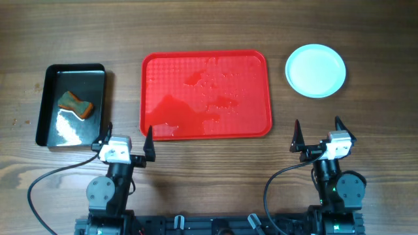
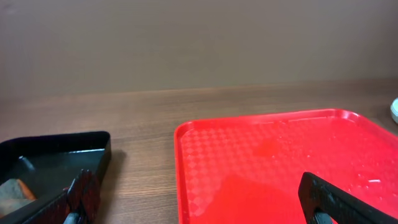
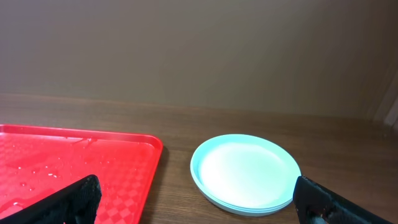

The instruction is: Clean dirty plates on tray and stack at the side

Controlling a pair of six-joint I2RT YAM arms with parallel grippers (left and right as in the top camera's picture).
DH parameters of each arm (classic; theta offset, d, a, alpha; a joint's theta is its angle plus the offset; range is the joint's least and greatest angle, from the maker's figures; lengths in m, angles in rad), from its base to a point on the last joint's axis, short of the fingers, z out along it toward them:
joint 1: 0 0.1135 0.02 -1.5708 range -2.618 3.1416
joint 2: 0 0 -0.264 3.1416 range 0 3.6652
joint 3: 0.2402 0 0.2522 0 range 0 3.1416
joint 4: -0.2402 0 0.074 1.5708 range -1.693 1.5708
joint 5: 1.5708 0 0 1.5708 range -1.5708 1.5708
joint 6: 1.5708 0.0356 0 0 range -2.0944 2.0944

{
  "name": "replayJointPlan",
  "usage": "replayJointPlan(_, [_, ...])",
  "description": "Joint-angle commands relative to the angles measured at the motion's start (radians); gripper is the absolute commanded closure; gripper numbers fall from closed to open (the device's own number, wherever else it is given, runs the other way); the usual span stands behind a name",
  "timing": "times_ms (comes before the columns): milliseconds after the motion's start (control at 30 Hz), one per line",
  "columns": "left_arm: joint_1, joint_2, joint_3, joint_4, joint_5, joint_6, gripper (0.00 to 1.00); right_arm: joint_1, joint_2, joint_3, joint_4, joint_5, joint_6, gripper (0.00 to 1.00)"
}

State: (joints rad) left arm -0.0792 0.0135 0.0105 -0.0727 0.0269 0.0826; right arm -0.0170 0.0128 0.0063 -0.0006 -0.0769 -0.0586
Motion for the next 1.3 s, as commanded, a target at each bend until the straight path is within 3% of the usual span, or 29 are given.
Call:
replayJointPlan(0, [-0.007, -0.011, -0.005, -0.006, -0.015, 0.045, 0.0, -0.005, -0.009, -0.001, 0.002, 0.014, -0.018, 0.0])
replayJointPlan(267, [-0.007, -0.011, -0.005, -0.003, -0.066, 0.04, 0.0, -0.005, -0.009, -0.001, 0.002, 0.014, -0.018, 0.0])
replayJointPlan(400, [-0.007, -0.011, -0.005, 0.005, -0.153, -0.042, 0.0, -0.005, -0.009, -0.001, 0.002, 0.014, -0.018, 0.0])
replayJointPlan(1267, [-0.007, -0.009, -0.005, 0.009, -0.136, -0.038, 0.0, -0.005, -0.008, -0.001, 0.002, 0.014, -0.017, 0.0])
